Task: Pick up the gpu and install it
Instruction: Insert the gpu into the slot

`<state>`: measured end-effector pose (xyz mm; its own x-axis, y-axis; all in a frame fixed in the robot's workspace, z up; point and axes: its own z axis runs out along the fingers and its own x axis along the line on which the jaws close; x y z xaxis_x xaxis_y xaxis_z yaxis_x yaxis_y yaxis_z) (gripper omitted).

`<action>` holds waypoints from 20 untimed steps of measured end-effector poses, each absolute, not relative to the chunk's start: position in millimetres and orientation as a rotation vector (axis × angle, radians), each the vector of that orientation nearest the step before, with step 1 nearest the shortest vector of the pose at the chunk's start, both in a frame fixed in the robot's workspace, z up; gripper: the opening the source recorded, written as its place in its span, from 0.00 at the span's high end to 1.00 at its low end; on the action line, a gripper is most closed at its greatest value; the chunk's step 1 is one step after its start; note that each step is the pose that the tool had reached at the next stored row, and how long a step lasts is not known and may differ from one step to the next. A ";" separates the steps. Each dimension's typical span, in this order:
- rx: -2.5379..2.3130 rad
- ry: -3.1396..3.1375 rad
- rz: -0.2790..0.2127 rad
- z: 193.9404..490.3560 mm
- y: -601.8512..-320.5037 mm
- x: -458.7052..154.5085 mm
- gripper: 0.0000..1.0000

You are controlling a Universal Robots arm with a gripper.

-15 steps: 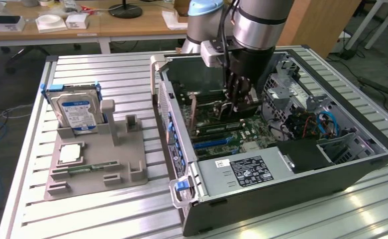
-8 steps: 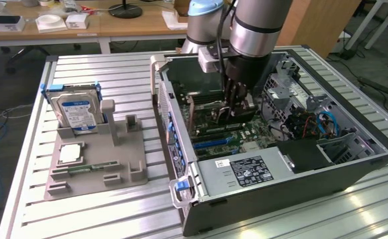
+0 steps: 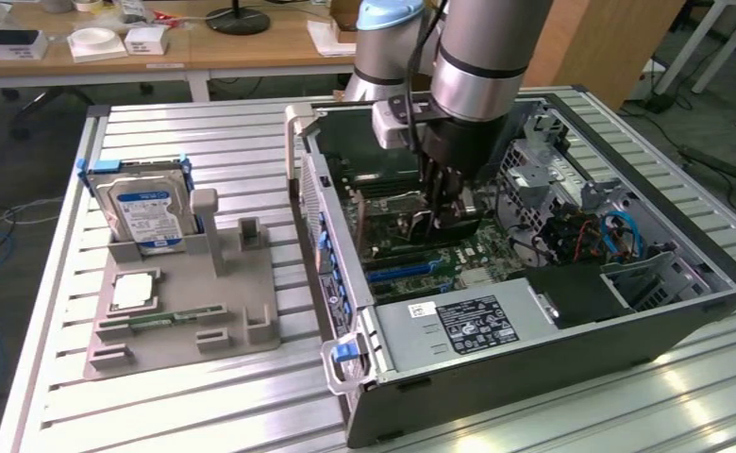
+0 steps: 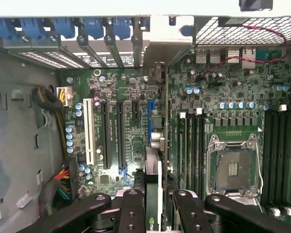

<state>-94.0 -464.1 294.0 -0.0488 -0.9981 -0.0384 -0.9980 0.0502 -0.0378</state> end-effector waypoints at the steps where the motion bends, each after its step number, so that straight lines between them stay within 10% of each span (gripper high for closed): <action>1: -2.128 2.237 -0.001 292.8 -464.3 -94.5 0.73; 20: -2.125 2.240 -0.002 271.7 -467.6 -100.4 0.73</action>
